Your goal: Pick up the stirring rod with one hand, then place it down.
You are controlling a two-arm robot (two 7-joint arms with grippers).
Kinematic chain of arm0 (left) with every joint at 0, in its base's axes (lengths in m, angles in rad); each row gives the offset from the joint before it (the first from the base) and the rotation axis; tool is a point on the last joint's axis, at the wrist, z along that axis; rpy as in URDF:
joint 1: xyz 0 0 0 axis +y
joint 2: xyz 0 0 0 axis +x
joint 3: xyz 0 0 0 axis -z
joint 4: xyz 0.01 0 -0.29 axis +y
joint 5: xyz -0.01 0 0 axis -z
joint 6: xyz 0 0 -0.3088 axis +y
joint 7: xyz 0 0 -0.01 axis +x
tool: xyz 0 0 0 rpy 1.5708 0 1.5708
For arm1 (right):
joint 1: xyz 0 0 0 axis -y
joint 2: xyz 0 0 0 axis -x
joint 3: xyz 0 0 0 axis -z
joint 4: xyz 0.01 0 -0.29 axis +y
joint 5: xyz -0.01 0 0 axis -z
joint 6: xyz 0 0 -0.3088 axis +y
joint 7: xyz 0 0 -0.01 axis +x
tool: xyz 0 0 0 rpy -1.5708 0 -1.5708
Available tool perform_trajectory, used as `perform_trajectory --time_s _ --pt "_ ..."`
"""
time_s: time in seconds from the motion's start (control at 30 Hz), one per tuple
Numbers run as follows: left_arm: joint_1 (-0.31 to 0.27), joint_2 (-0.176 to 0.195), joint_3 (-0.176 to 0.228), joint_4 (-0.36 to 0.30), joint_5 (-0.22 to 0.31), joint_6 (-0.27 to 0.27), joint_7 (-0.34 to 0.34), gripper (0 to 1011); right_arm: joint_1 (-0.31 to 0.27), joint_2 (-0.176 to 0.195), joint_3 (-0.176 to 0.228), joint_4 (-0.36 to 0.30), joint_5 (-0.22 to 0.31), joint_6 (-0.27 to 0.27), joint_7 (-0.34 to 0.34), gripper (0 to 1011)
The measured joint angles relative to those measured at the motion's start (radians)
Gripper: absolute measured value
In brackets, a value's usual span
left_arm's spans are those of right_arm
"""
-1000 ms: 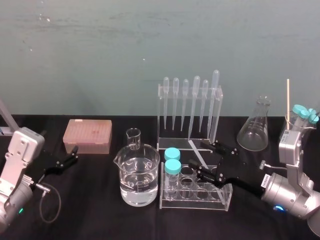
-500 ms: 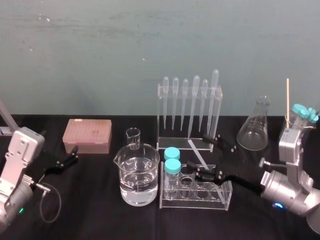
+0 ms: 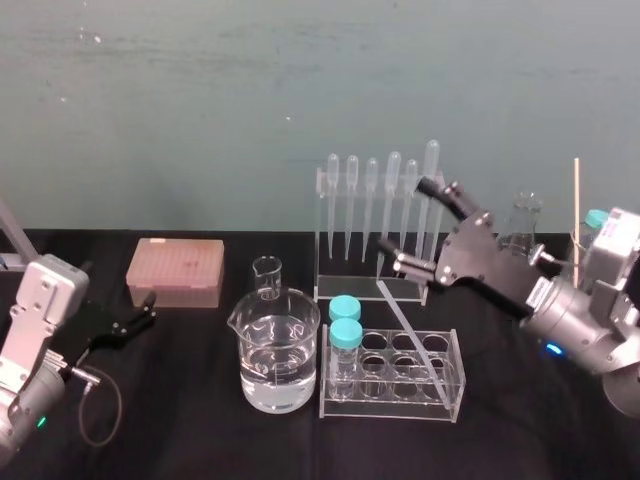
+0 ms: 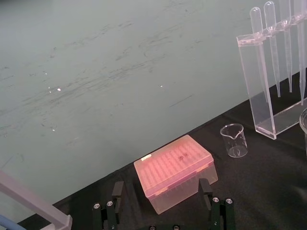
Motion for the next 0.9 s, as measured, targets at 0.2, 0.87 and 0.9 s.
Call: perform_trajectory --time_s 0.2,0.87,0.9 --pt "0.0 0.0 0.0 0.0 0.0 0.0 0.0 1000 -0.046 0.009 0.054 -0.048 -0.031 0.011 -0.094 1003" --pt "0.0 0.0 0.0 0.0 0.0 0.0 0.0 1000 -0.207 0.045 0.156 -0.094 -0.046 0.363 -0.281 1003" --pt "0.0 0.0 0.0 0.0 0.0 0.0 0.0 1000 -0.207 0.045 0.156 -0.094 -0.046 0.363 -0.281 1003"
